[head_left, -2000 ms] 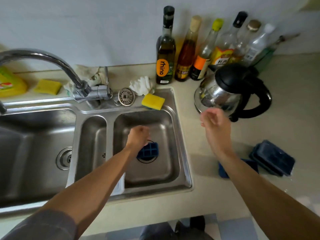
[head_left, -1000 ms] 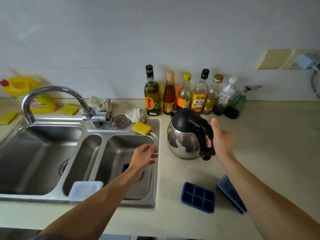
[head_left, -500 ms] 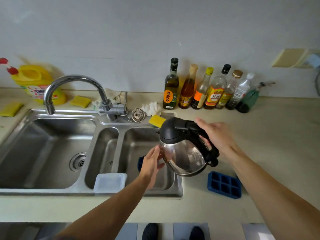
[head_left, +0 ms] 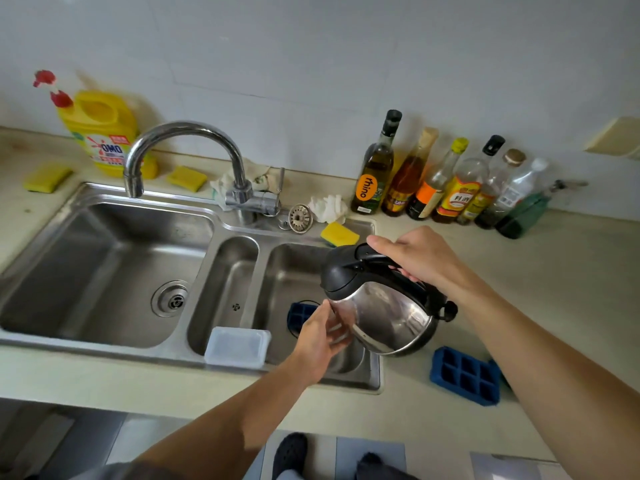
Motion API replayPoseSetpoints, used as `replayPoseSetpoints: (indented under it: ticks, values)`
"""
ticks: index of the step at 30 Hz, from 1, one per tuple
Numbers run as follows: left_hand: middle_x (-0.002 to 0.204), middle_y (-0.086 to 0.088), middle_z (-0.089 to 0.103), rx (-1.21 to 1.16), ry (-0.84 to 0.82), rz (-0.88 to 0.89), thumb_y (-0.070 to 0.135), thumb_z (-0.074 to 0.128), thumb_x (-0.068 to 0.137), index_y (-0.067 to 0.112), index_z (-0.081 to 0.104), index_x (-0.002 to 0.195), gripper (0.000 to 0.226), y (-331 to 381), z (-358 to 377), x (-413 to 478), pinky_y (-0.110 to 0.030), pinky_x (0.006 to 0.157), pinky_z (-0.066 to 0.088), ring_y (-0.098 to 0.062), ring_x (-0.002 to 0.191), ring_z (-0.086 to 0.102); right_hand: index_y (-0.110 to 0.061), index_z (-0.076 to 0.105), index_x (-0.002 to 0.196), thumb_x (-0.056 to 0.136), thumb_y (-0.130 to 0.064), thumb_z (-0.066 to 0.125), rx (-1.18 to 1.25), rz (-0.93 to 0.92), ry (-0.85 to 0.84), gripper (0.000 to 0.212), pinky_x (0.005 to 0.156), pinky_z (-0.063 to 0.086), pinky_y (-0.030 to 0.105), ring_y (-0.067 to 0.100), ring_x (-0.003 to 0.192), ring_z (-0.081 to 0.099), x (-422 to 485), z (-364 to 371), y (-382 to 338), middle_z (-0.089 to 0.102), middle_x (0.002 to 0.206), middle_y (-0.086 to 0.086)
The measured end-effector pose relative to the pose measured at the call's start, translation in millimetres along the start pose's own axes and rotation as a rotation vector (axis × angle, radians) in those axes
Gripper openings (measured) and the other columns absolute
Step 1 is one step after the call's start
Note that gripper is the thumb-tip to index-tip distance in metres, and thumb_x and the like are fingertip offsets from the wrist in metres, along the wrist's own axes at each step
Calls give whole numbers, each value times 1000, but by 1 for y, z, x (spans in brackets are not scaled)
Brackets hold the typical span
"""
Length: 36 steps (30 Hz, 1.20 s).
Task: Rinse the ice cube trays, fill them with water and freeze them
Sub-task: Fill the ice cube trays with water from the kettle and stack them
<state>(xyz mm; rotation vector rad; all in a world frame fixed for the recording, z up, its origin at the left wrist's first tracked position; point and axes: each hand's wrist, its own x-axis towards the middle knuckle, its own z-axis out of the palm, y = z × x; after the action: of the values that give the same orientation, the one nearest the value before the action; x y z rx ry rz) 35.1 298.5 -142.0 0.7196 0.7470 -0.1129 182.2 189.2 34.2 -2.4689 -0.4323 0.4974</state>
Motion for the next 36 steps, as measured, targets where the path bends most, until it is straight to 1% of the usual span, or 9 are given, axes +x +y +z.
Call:
replayPoseSetpoints:
  ticks: [4,8,13,17,23,28,32,36]
  values:
    - [116,-14,74,-55,-15,-18,43,46,106,6,72,115,46,1,-1,-1,-43,100,54,-30,114,68,-15,55,47,83,-70,63,-51,-43,-23,66,52,40,27,7,35,50,4,0,-11,54,40,-3]
    - [117,-15,74,-92,-29,-30,43,43,107,5,71,109,47,3,-2,-1,-44,102,53,-30,116,67,-15,53,45,85,-69,62,-115,-85,-27,67,52,39,27,6,33,48,9,2,-20,53,38,-3]
    - [117,-13,74,-132,-24,-48,43,43,107,12,68,122,43,7,-3,-3,-41,94,57,-28,112,70,-13,53,49,83,-71,60,-151,-124,-37,68,55,43,29,10,37,50,15,5,-28,55,41,-1]
    - [119,-14,74,-151,-27,-58,44,44,106,11,66,125,44,9,-4,-3,-41,93,58,-29,112,70,-16,47,45,81,-73,60,-147,-139,-40,68,54,41,28,11,37,50,18,7,-33,56,43,0]
    - [117,-16,74,-167,-23,-67,43,44,106,9,67,124,44,10,-3,-3,-40,89,60,-31,112,70,-14,48,49,82,-71,62,-163,-133,-38,67,52,41,26,12,38,50,20,7,-37,56,45,1]
    - [115,-18,74,-192,-20,-82,43,46,106,9,68,120,43,11,-1,-3,-43,94,58,-33,114,69,-10,52,51,84,-69,62,-199,-152,-38,68,58,45,30,16,44,51,22,8,-41,57,49,5]
    - [114,-18,74,-201,-25,-87,43,45,106,9,67,120,42,10,-1,-5,-45,97,56,-33,113,69,-10,53,51,86,-66,63,-226,-167,-39,67,60,48,32,16,43,53,24,10,-41,58,47,5]
    - [114,-18,74,-209,-30,-90,43,45,106,9,66,122,43,11,-2,-5,-44,96,57,-32,111,70,-8,56,54,84,-70,62,-257,-177,-34,69,57,47,30,17,46,57,28,11,-42,65,53,10]
